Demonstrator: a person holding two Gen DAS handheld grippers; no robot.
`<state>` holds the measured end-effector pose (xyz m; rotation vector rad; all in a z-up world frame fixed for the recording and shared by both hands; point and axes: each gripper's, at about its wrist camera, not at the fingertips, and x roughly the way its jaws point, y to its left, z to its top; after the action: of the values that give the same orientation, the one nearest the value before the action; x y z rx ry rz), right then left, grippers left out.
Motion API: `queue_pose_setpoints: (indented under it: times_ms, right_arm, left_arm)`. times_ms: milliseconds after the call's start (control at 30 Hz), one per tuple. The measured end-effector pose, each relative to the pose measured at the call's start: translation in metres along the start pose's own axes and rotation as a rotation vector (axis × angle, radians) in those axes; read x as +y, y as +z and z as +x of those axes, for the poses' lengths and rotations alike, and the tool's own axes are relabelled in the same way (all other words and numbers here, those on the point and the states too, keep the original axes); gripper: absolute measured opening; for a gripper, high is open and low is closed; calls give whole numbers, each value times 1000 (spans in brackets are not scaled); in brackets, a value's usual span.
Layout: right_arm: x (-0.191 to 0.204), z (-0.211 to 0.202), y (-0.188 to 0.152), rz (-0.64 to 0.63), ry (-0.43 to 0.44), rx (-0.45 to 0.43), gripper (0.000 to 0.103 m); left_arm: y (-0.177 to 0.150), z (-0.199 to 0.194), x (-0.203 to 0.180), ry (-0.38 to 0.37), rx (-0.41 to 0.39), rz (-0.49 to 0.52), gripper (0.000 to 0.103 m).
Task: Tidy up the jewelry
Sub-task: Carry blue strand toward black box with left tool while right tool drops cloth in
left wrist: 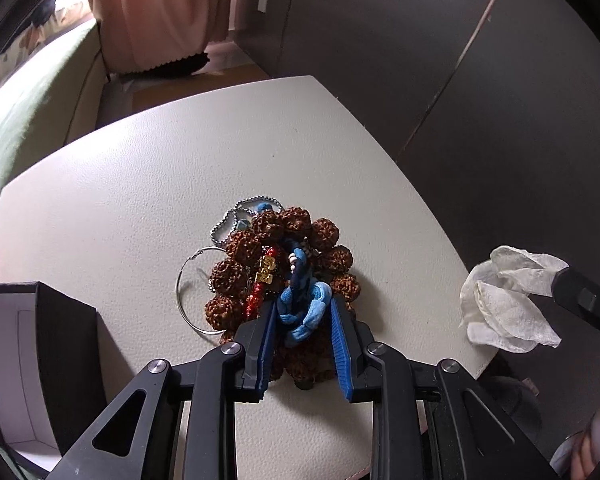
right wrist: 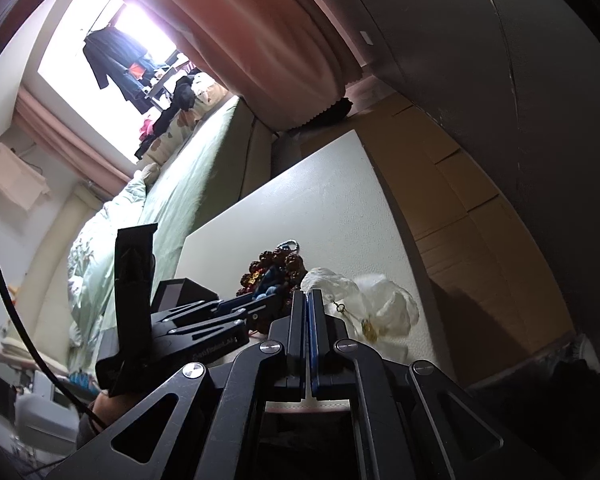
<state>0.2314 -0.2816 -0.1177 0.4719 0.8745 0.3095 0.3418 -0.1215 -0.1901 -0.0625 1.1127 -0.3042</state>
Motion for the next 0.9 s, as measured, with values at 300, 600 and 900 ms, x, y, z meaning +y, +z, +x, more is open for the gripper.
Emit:
queue_pose_setpoints:
  times_ms: [300,600,900]
  right_arm:
    - [14,-15,8,-23,7,-29,3]
    - [34,-27,6,-35,37,-47,3]
    - [76,-24,6,-94,77,-42,3]
  left_arm:
    - [7,-59,12,-47,-98,-52,19]
    - [0,-119,18,-61,-196,-54,18]
    - [-17,-164,42,-53,-247,-100,18]
